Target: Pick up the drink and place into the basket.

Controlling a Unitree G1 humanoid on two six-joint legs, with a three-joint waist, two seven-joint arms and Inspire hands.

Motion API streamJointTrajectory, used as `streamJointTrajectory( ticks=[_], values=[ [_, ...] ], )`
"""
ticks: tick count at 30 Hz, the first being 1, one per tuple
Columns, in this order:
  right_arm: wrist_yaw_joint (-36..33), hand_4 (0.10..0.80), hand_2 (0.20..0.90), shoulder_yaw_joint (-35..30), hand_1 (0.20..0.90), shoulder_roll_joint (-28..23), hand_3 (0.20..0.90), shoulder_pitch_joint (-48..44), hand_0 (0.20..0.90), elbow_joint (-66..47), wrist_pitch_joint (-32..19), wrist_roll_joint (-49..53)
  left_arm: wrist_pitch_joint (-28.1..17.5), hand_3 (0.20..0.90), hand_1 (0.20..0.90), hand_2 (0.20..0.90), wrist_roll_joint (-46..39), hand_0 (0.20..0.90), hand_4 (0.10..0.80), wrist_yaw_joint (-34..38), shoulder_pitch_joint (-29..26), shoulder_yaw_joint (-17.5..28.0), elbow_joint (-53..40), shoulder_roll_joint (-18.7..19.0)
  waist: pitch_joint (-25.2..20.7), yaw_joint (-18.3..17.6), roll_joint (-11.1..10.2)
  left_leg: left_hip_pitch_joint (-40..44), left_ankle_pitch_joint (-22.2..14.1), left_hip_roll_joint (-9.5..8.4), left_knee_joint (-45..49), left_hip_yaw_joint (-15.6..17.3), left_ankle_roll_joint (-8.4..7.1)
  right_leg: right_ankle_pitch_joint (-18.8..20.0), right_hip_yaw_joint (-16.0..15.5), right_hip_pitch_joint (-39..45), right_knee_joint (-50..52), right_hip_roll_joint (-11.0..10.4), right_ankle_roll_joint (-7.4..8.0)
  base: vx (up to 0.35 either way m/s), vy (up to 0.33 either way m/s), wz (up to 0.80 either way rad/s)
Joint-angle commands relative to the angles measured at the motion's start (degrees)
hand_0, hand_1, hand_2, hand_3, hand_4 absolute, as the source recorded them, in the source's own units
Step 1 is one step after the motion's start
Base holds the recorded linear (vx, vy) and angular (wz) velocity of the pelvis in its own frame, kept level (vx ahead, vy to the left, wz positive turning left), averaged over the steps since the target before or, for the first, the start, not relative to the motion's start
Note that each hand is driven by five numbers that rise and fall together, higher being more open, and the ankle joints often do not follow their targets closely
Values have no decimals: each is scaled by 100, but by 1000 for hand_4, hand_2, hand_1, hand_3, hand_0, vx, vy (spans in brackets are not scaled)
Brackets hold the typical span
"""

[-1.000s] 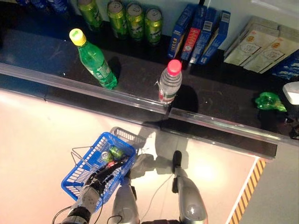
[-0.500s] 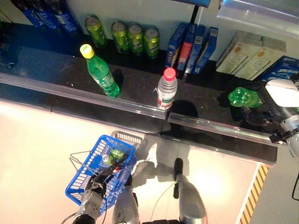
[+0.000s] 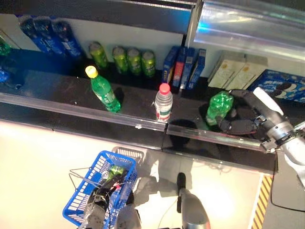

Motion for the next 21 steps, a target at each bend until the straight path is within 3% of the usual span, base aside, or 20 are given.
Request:
streamJointTrajectory(
  ticks=[1,9,21],
  values=[
    [397,100,300,-117,300,161,200,-133,300,-648,-320,1467,-1209,200,300,300,128,300,100,-317,254,165,-440,567,-1162,133,-80,69,-70,166,288,341,63,-1083,-22,217,838,39,-124,34,6,-1],
    [1341,100,300,264,300,860,200,-359,300,-845,247,2737,-1337,200,300,300,50,300,100,-472,259,53,-566,606,-1244,246,-41,133,-54,168,299,275,28,-1098,-125,341,835,-19,-122,12,4,1],
    [1566,100,300,909,300,1515,200,-445,300,-1001,694,3053,-1441,200,300,300,214,300,100,-686,336,-198,-1031,578,-1252,490,7,108,26,168,294,89,19,-1110,-290,431,882,-84,-119,25,-2,11]
  ],
)
